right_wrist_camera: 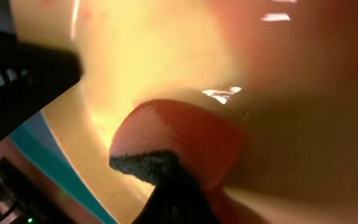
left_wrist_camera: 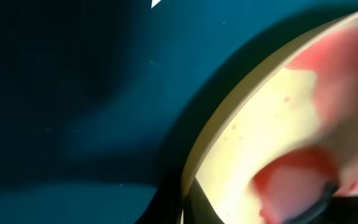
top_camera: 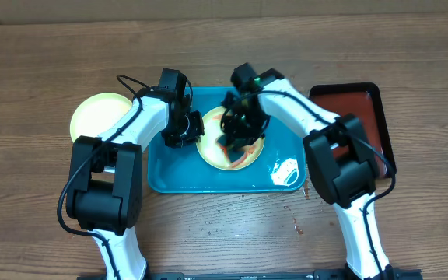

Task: Clean dirty plates on tray and stack at the side
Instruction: 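Scrub the second yellow plate with the sponge in the right gripper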

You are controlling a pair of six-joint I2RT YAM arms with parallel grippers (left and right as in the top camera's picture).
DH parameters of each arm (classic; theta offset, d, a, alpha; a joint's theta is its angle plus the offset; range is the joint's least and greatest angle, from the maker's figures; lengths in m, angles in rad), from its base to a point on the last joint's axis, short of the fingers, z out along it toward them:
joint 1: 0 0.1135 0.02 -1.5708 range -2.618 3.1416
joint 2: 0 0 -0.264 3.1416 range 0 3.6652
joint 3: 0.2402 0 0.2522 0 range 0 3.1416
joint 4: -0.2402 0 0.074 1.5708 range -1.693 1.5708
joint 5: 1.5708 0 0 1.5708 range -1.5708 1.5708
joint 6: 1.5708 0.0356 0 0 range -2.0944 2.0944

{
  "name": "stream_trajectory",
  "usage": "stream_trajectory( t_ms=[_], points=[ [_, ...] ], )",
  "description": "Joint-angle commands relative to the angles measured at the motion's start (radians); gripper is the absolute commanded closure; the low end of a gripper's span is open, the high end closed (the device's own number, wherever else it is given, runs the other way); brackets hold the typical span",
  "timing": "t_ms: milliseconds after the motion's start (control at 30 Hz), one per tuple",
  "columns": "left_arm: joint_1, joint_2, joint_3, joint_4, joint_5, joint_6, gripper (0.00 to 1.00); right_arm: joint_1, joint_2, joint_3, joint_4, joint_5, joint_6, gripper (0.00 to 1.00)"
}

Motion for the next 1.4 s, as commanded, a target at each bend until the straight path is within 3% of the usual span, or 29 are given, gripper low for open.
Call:
stream_trajectory(
  t_ms=[0,167,367,667,833,1067,1367],
  points=[
    [-0.007,0.018,-0.013,0.005,0.023,0.001,0.96,0.002,0.053,-0.014,-0.024,-0.042,-0.044,0.96],
    [-0.007,0.018,-0.013,0.005,0.023,0.001,0.96,-0.059,0.052,0.055,-0.088,0.064,-0.047,0.96],
    [-0.006,0.018,-0.013,0.005,0.018,0.001,0.96,-0.124,0.051,0.172,-0.158,0.369,0.006,0.96],
    [0.010,0.018,-0.013,0.000,0.019,0.002,0.96,-0.116,0.050,0.187,-0.050,0.632,0.006,0.96],
    [0.010,0.018,-0.013,-0.004,0.019,0.001,0.96,-0.090,0.050,0.185,-0.032,0.565,0.010,0.96],
    [0.012,0.018,-0.013,-0.003,0.019,0.001,0.96,-0.055,0.050,0.116,-0.012,0.239,0.033,0.96],
    [0.012,0.018,-0.013,-0.003,0.019,0.002,0.96,0.016,0.050,-0.020,0.092,0.018,0.039,0.96]
  ],
)
